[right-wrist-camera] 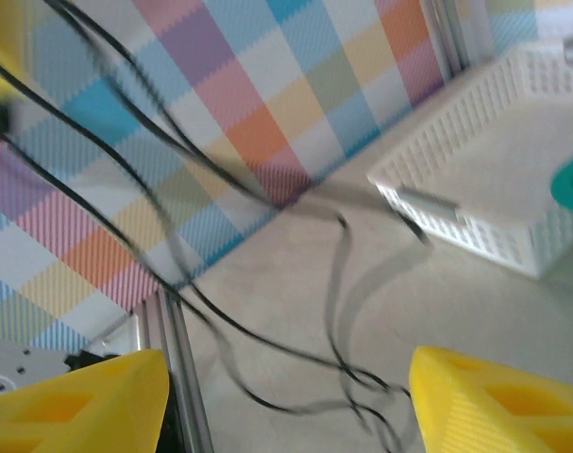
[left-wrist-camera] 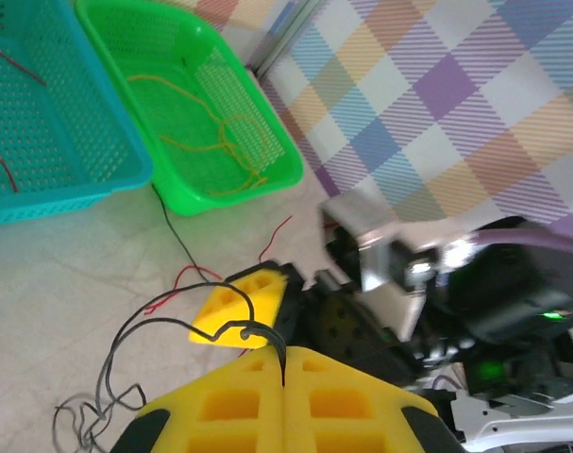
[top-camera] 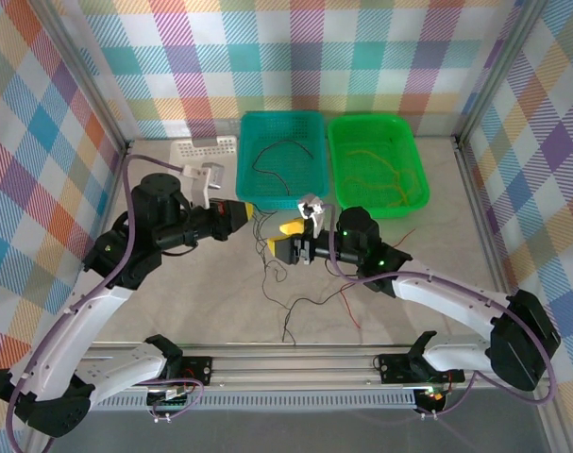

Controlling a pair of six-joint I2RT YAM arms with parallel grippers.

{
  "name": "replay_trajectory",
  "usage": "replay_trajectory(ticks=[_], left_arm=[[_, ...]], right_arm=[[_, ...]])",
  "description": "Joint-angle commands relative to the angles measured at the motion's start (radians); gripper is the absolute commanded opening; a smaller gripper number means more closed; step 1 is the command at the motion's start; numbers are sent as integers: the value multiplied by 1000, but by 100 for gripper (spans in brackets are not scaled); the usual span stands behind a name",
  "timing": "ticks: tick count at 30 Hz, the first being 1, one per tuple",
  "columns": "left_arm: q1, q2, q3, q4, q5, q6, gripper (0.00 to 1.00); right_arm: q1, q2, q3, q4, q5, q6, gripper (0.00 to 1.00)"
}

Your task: Untangle the cables

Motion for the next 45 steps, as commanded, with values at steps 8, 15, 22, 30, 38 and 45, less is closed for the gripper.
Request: replay_trajectory(ticks=[8, 15, 22, 30, 38, 45], left_arm=[[10, 24, -47, 53, 34, -38, 0], [10, 19, -39, 44, 28, -36, 0], [10, 13, -42, 2, -17, -9, 2], [12, -18, -90, -31, -62, 11, 67], [10, -139, -297, 159, 69, -91, 72], [8, -266, -472, 419, 174, -188, 68]], right_arm=[[70, 64, 94, 95, 51, -65, 65], [79, 102, 103, 84, 75, -61, 40], [79, 70, 110, 33, 81, -70, 0], [78, 1, 106, 10, 43, -49, 0], [60, -39, 162, -68, -7, -33, 0], [53, -24, 188, -81, -71, 20, 0]])
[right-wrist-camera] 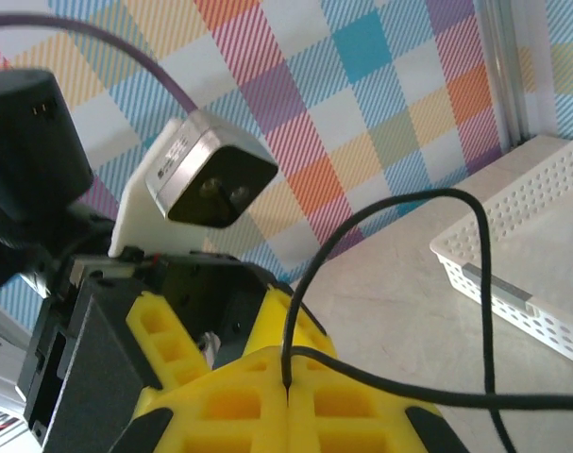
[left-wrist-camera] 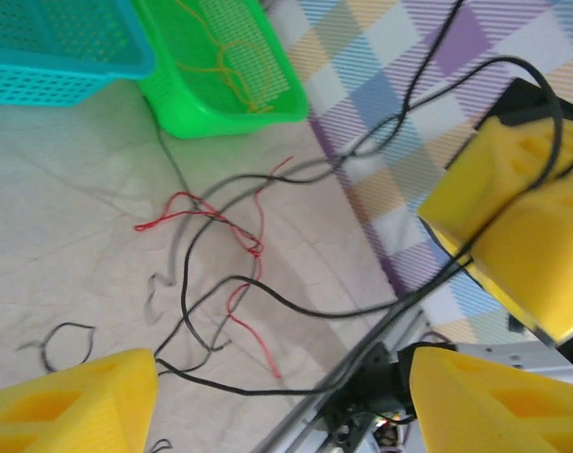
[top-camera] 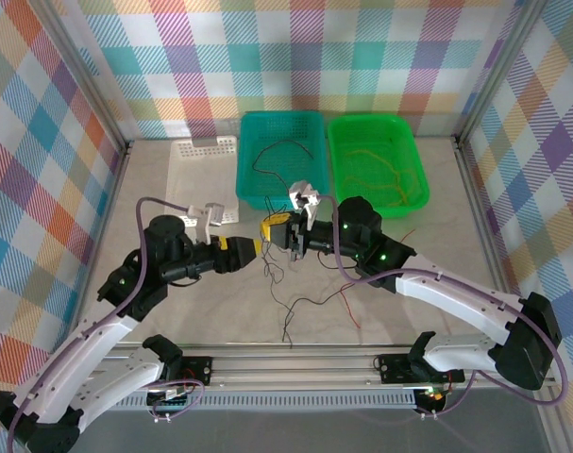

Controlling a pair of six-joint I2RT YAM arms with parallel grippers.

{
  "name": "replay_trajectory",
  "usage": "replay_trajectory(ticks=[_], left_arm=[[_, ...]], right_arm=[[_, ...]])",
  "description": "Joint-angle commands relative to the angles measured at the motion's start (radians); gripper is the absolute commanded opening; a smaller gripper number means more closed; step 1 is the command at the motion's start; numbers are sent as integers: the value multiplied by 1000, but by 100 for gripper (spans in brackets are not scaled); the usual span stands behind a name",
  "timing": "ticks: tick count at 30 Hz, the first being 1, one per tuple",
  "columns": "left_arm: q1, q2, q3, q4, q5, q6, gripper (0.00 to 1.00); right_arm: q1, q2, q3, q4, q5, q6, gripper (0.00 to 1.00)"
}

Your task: Untangle the cables

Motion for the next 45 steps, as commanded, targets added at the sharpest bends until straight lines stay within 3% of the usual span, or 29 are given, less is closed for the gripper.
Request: replay_trajectory(ticks=[1, 9, 13, 19, 23, 25, 28, 38, 43, 45], left_arm=[[7, -24, -44, 187, 82, -59, 68], [7, -26, -64, 240, 63, -47, 66], [7, -30, -71, 263, 51, -47, 59], [7, -30, -105, 351, 51, -94, 43], [7, -33, -107, 373, 41, -101, 27], [7, -38, -111, 384, 32, -104, 13], [7, -41, -120, 407, 26, -110, 0], [7, -84, -141, 401, -27, -107, 0], [7, -95, -133, 351, -39, -88, 0], [7, -98, -132, 342, -47, -82, 0]], right_arm=[[-6, -10, 31, 5, -69, 45, 0], [-7, 13, 75, -37, -165, 90, 0], [-7, 18, 74, -33, -191, 108, 0], [-7, 47, 75, -15, -228, 148, 0], [-7, 59, 72, 5, -237, 169, 0], [-6, 67, 72, 14, -251, 183, 0], [-7, 72, 67, 36, -266, 206, 0], [-15, 34, 66, -45, -223, 204, 0], [-41, -32, 29, -80, -176, 203, 29], [-43, -48, 20, -75, -178, 202, 28]])
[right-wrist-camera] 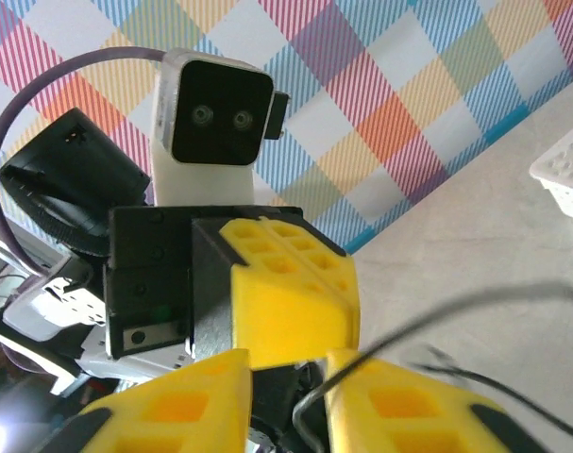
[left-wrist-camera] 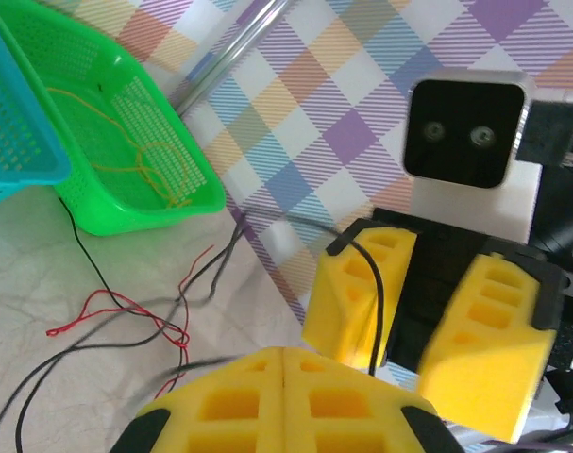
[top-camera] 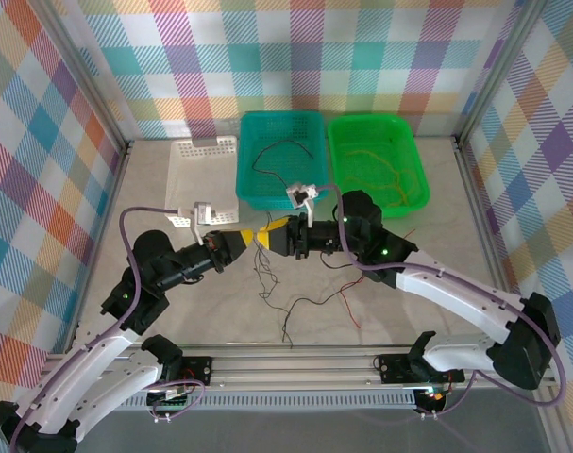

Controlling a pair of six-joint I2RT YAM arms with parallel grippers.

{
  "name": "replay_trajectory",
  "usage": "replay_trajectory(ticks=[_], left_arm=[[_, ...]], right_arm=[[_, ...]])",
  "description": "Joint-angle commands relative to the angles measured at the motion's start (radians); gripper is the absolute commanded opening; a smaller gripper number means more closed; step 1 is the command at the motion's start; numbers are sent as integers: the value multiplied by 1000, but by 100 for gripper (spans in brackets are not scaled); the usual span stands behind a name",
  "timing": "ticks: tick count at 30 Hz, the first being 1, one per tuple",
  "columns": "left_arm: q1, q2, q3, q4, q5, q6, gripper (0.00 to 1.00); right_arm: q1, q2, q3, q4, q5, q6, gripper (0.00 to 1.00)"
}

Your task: Untangle the cables

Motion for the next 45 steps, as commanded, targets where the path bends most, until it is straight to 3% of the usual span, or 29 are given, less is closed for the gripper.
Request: replay_trajectory(ticks=[1, 4, 15, 16, 20, 23, 28, 34, 35, 38, 39, 43, 45], left_arm=[[7, -14, 10, -10, -28, 26, 0], [7, -8, 12, -10, -31, 27, 0], [7, 17, 8, 3, 43, 13, 0], [7, 21, 6, 30, 70, 3, 7], [6, 22, -19, 155, 193, -52, 55], [-2, 32, -27, 185, 250, -50, 65], [-20, 39, -43, 185, 290, -24, 68], [-36, 101, -6, 62, 232, 69, 65], [-36, 104, 2, 52, 219, 75, 61], [-36, 103, 26, 3, 163, 101, 12], [-36, 102, 33, -11, 155, 110, 3], [-34, 90, 101, -150, 53, 148, 0], [-19, 92, 165, -258, -42, 175, 0]], right_arm=[[-9, -43, -20, 8, -4, -8, 26], [-9, -43, -20, 2, -14, -18, 0], [-10, -83, -44, 23, 80, -34, 0], [-12, -82, -36, 24, 91, -35, 0], [-28, -45, 44, -36, 107, -14, 0], [-32, -5, 93, -68, 79, 5, 0], [-41, 14, 110, -77, 71, 24, 0], [-42, 56, 148, -53, -49, 56, 0], [-42, 57, 148, -51, -58, 57, 0], [-42, 50, 147, -66, -56, 51, 0], [-42, 47, 147, -73, -50, 47, 0], [-62, 24, 141, -131, 42, 24, 0], [-88, 9, 139, -183, 116, 41, 8]])
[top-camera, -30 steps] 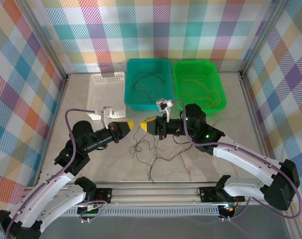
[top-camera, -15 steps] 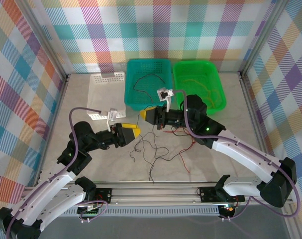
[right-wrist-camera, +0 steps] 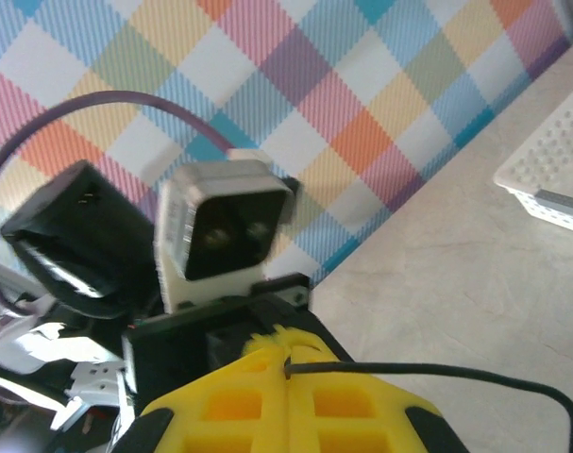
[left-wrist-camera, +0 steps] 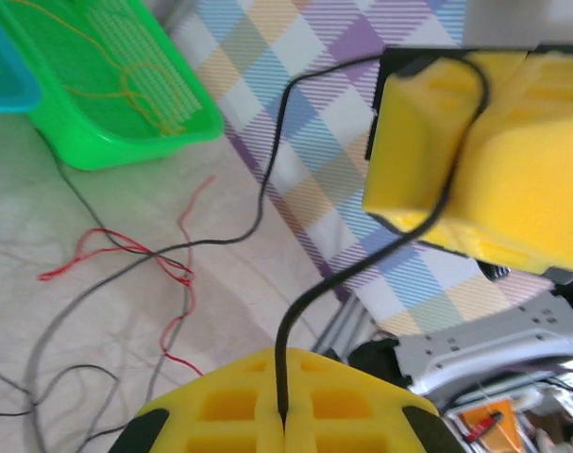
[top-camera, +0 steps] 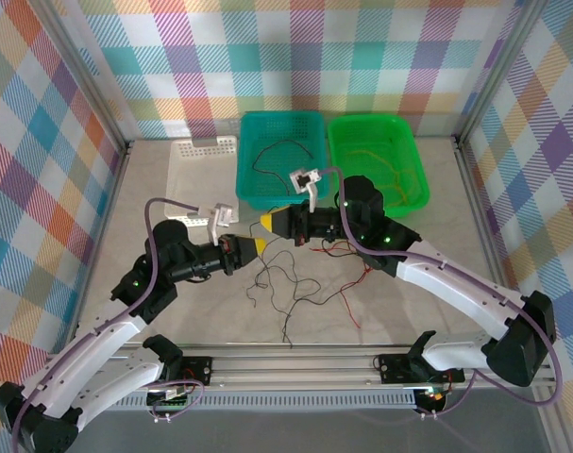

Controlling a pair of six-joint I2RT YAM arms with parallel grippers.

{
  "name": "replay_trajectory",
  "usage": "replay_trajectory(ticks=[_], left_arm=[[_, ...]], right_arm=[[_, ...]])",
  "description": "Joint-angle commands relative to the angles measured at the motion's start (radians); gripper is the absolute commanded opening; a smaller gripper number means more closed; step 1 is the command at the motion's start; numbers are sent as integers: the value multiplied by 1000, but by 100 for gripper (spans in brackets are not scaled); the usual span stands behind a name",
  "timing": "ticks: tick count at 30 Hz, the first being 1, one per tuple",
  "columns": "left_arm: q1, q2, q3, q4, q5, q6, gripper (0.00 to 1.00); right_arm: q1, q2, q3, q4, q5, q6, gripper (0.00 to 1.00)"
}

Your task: Untangle the cables

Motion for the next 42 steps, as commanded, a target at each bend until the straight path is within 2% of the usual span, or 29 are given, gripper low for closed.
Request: replay_trajectory(ticks=[1, 3, 6, 9, 17, 23, 27, 32, 37, 38, 39, 40, 42], left_arm=[[32, -18, 124, -184, -159, 70, 0], [80, -1, 197, -241, -189, 80, 0], [158, 50, 346, -312, -194, 104, 0], [212, 114, 519, -361, -196, 122, 0], [261, 298, 952, -446, -278, 187, 0], [300, 469, 1203, -507, -319, 224, 0], [331, 520, 1261, -489, -241, 159, 0], [331, 524, 1255, -471, -215, 128, 0], [331, 528, 1254, -479, -204, 117, 0], [331, 528, 1255, -478, -201, 116, 0], [331, 526, 1257, -481, -205, 118, 0], [331, 524, 1260, -483, -212, 122, 0], [330, 527, 1294, -515, -228, 145, 0]], right_arm=[[-44, -52, 13, -72, 117, 4, 10], [-57, -94, -29, -67, 196, 3, 20], [-78, -170, -117, -36, 304, 5, 49], [-109, -231, -188, -32, 344, 5, 63], [-137, -283, -330, -59, 385, -31, 69], [-137, -197, -391, -32, 341, -67, 71], [-129, -84, -441, 146, 190, -136, 76], [-6, 76, -443, 344, 310, -378, 82], [0, 309, -363, 488, 257, -354, 81], [3, 356, -334, 485, 264, -348, 77], [4, 398, -305, 463, 293, -345, 69], [3, 429, -293, 454, 329, -340, 55], [-2, 477, -279, 424, 410, -321, 18]])
